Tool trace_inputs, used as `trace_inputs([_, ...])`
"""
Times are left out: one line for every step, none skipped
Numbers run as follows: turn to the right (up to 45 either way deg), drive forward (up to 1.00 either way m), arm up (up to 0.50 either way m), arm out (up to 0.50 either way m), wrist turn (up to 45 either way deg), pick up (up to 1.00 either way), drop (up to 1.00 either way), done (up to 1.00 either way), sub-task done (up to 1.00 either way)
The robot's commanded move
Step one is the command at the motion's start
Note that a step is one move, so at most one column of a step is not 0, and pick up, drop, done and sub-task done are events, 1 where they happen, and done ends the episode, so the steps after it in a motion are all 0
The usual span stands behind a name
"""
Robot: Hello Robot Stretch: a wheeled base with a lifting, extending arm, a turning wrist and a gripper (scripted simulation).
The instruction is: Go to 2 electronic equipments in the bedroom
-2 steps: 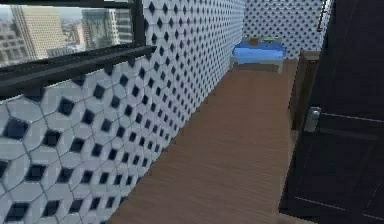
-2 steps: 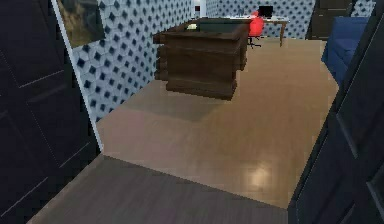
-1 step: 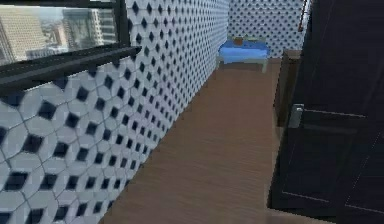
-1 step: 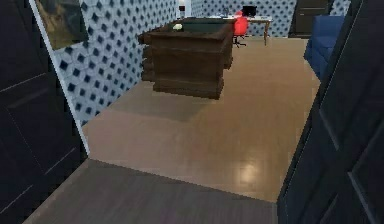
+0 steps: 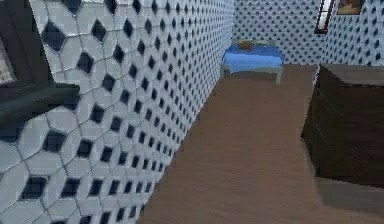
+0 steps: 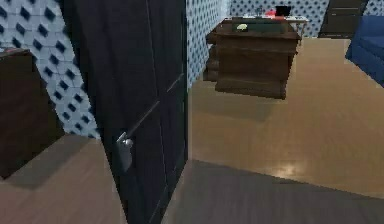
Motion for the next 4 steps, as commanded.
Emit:
trace_inputs([0.0,0.7,0.0,0.0,0.0,0.0,0.0,0.0,0.0])
trace_inputs([24.0,0.0,0.0,0.0,0.0,0.0,0.0,0.0,0.0])
trace_inputs([0.0,1.0,0.0,0.0,0.0,0.0,0.0,0.0,0.0])
trace_inputs([3.0,0.0,0.0,0.0,0.0,0.0,0.0,0.0,0.0])
